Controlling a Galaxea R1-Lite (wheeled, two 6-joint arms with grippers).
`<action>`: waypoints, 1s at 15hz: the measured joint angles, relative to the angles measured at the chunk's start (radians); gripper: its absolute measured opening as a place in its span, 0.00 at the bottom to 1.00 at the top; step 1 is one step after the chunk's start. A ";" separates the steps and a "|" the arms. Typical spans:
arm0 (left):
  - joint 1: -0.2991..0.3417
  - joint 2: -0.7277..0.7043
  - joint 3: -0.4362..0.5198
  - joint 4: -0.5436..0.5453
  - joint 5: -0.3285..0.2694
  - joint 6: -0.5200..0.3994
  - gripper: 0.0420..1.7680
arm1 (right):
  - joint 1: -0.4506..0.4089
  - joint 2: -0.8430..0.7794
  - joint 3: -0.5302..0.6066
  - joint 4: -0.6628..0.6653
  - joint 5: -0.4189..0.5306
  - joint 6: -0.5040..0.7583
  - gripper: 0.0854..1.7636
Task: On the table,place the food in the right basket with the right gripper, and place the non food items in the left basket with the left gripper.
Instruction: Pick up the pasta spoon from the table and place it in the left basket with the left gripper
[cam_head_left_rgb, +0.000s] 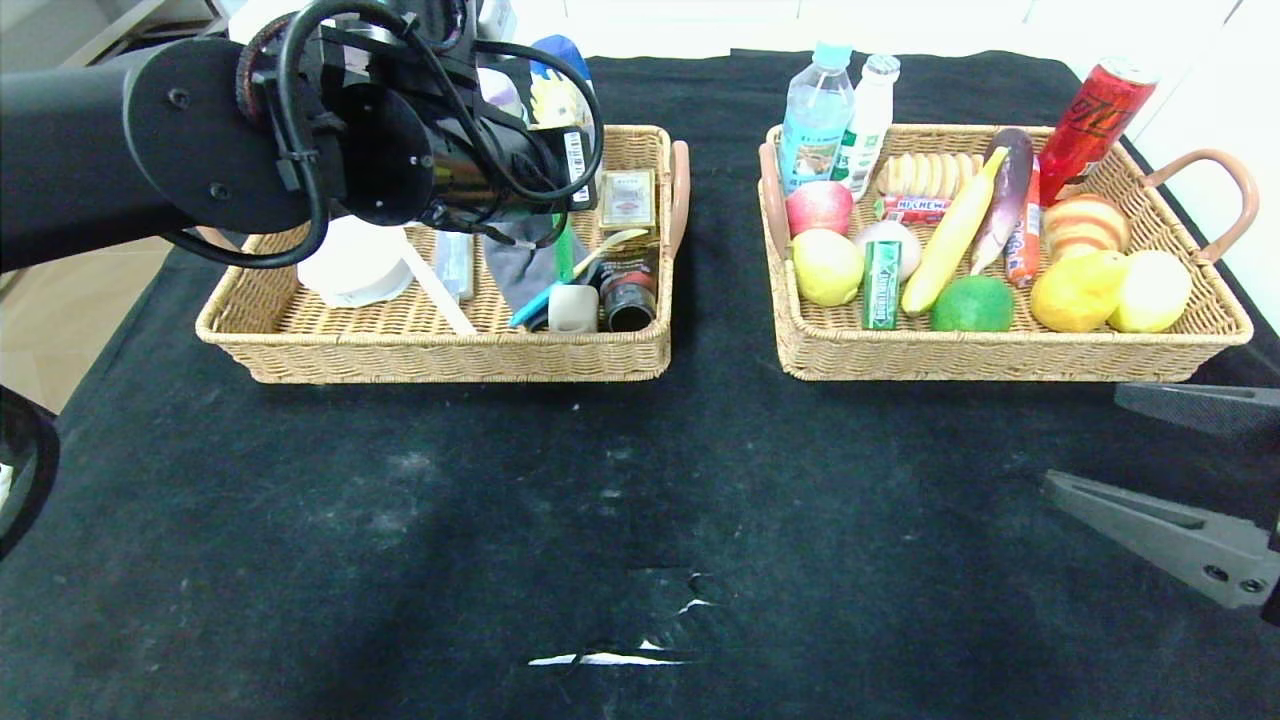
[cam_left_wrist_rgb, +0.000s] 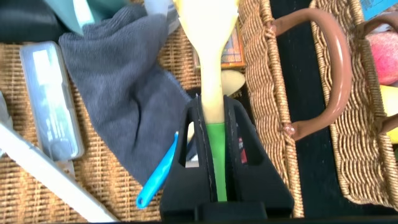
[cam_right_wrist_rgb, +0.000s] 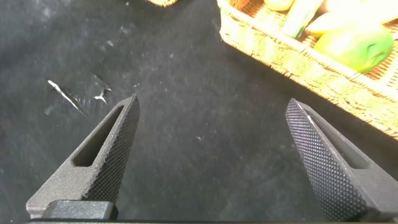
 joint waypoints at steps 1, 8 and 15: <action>0.002 0.006 -0.001 -0.035 0.000 0.006 0.09 | 0.000 -0.004 -0.001 0.000 0.000 0.000 0.97; -0.006 0.041 0.005 -0.072 0.007 0.026 0.25 | -0.001 -0.013 -0.002 0.000 0.000 0.001 0.97; -0.008 0.028 0.046 -0.069 0.007 0.027 0.68 | -0.003 -0.013 -0.001 0.000 0.000 0.001 0.97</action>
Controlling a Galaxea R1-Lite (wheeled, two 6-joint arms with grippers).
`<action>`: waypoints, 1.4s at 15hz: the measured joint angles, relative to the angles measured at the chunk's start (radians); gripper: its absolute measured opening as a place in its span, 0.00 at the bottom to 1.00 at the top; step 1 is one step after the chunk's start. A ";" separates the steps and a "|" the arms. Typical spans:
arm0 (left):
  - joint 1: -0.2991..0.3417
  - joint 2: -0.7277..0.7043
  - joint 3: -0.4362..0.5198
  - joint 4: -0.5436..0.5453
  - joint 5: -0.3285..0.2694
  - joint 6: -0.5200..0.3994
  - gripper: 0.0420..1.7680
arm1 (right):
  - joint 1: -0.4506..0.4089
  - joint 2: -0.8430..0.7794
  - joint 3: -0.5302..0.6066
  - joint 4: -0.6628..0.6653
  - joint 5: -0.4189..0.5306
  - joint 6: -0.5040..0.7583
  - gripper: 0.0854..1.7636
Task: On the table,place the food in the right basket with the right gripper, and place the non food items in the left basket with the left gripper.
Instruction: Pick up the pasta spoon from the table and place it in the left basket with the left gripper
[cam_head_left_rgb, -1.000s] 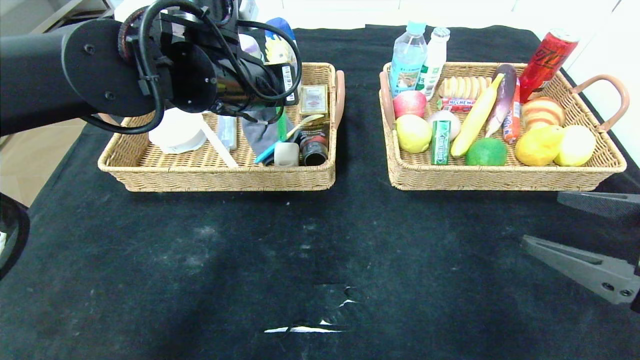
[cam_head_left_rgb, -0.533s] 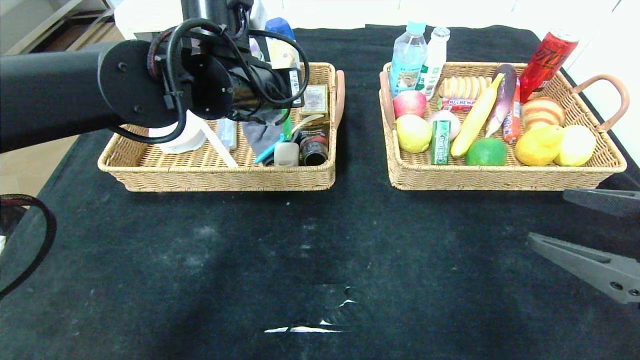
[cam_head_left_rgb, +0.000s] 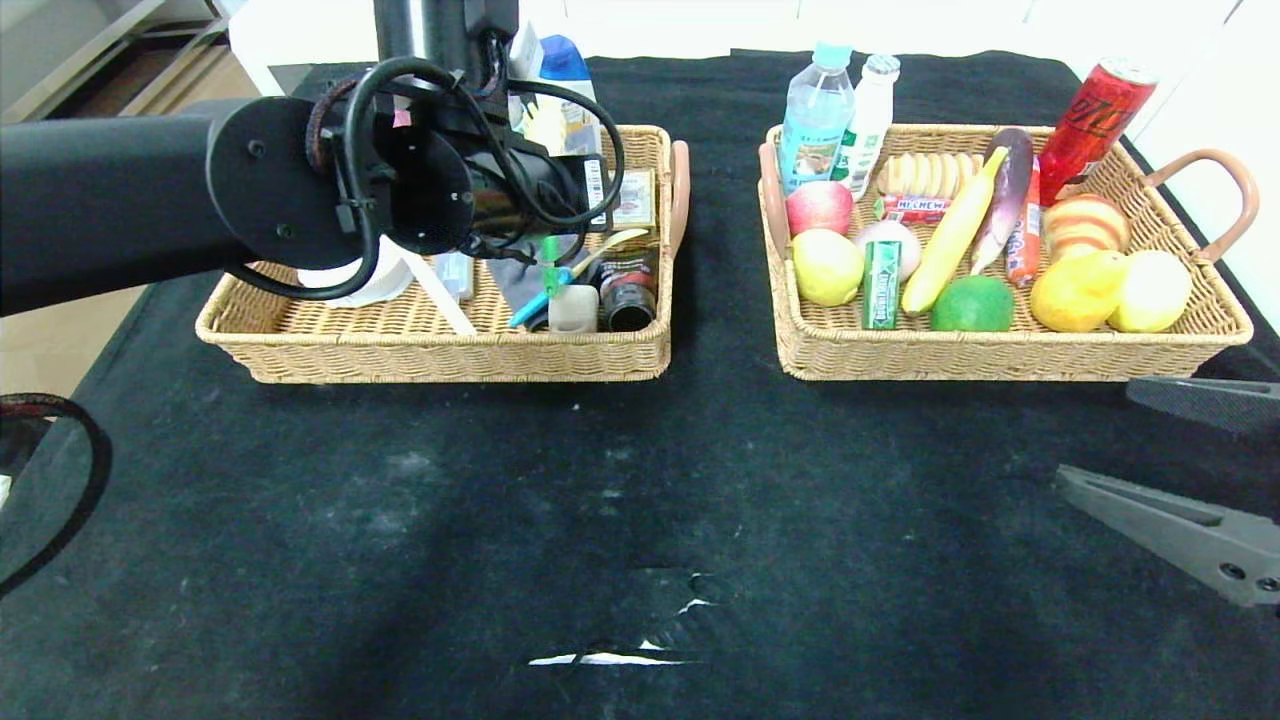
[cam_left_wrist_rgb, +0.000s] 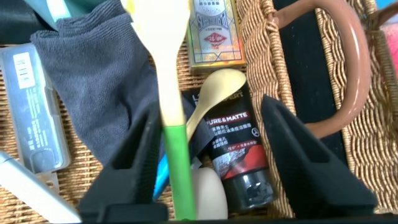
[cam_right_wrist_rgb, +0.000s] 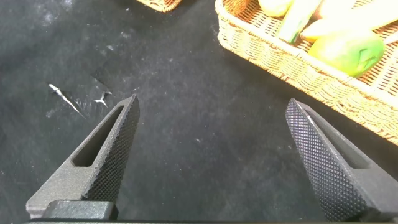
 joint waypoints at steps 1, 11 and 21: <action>-0.001 -0.006 0.007 0.000 0.000 0.001 0.71 | 0.000 0.000 0.000 0.000 0.000 -0.001 0.97; -0.004 -0.010 0.013 0.017 0.072 0.053 0.89 | -0.001 -0.001 0.001 0.000 0.000 -0.001 0.97; -0.067 -0.189 0.284 0.003 0.106 0.061 0.95 | -0.024 -0.043 0.013 0.003 0.008 0.006 0.97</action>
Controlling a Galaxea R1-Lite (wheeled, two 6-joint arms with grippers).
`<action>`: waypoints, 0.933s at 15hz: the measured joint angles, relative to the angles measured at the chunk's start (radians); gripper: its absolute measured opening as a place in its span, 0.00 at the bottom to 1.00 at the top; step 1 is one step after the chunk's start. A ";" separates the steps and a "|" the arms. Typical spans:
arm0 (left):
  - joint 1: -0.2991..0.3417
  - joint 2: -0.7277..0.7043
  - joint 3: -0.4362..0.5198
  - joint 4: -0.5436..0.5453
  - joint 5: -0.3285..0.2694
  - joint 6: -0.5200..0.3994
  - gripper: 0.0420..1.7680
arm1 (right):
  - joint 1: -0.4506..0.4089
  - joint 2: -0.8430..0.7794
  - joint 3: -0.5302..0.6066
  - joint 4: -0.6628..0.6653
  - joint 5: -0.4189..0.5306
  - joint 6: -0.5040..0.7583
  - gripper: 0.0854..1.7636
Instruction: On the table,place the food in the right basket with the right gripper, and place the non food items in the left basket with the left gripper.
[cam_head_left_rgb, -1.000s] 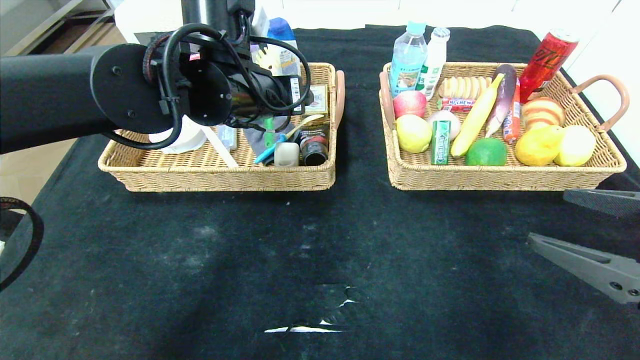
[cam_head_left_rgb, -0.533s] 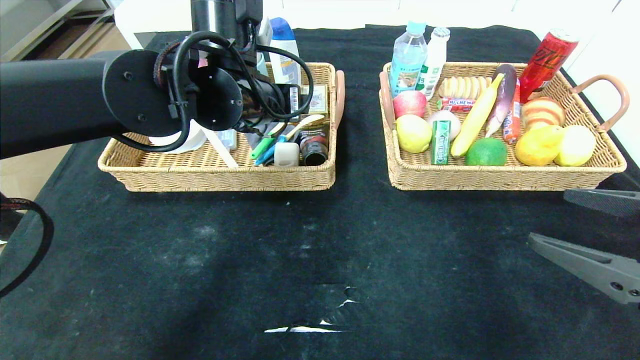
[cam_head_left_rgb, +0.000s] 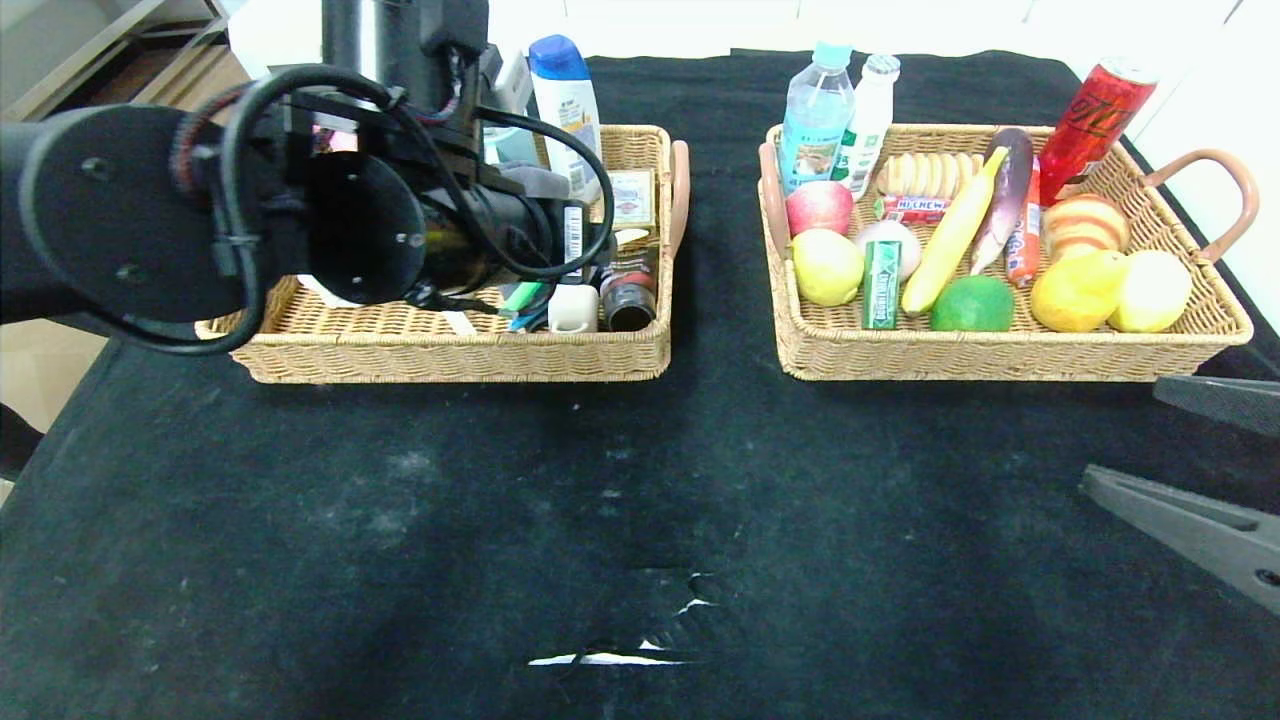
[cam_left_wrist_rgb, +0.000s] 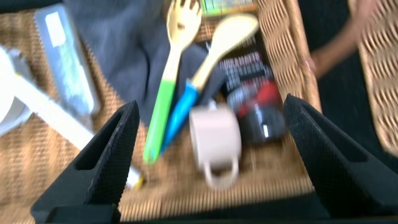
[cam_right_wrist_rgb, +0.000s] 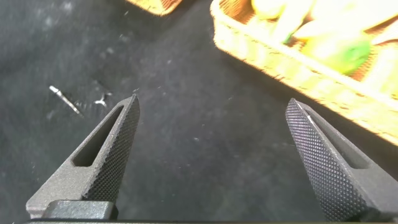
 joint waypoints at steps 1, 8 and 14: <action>-0.013 -0.066 0.073 0.000 0.000 0.000 0.95 | -0.013 -0.020 -0.003 0.007 0.004 0.000 0.97; 0.005 -0.640 0.521 0.095 -0.005 0.049 0.96 | -0.031 -0.295 -0.112 0.389 0.001 0.000 0.97; 0.253 -1.074 0.621 0.324 -0.134 0.161 0.96 | -0.165 -0.607 -0.138 0.730 -0.099 0.017 0.97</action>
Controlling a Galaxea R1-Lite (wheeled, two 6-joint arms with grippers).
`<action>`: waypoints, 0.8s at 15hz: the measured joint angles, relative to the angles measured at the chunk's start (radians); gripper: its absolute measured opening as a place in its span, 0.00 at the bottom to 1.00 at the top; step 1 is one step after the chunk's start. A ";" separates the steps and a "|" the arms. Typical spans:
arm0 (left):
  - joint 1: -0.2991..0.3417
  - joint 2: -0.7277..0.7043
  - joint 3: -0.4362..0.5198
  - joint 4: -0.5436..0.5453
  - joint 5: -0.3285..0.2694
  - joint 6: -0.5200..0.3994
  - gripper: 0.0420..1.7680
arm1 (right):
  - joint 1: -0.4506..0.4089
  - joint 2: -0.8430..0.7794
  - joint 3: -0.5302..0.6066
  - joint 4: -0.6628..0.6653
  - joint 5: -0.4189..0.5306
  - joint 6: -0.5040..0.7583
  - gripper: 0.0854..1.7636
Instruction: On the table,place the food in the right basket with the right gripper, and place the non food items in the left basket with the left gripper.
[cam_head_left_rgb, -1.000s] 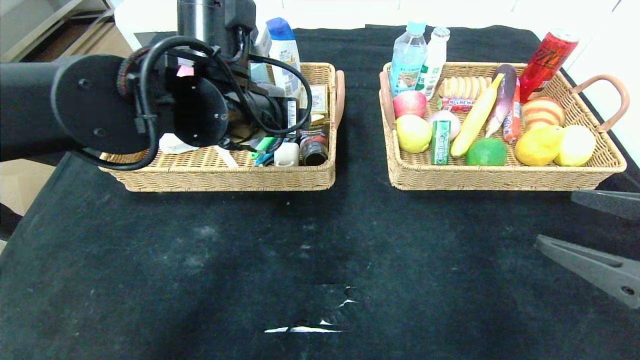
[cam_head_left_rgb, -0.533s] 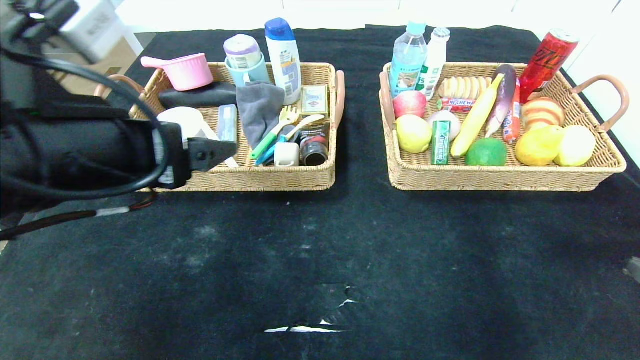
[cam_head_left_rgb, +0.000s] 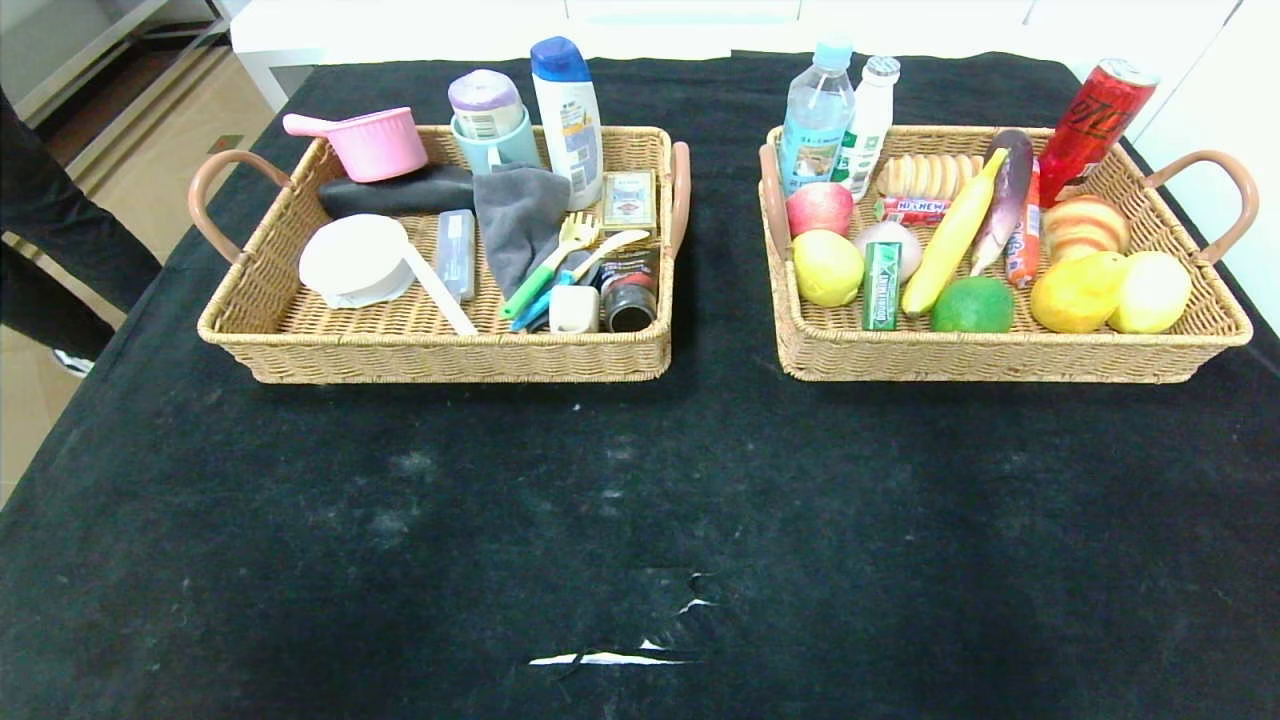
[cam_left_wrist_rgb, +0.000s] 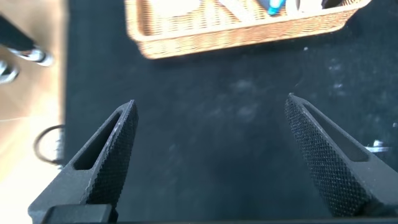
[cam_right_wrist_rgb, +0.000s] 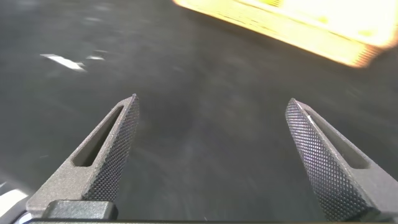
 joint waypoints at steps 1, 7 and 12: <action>0.070 -0.058 0.001 0.031 -0.057 0.021 0.96 | -0.047 -0.041 0.001 0.035 -0.004 0.001 0.97; 0.362 -0.343 0.084 0.127 -0.485 0.051 0.97 | -0.147 -0.261 0.139 0.090 -0.001 0.003 0.97; 0.343 -0.561 0.354 0.027 -0.527 0.090 0.97 | -0.156 -0.396 0.306 -0.016 0.001 -0.005 0.97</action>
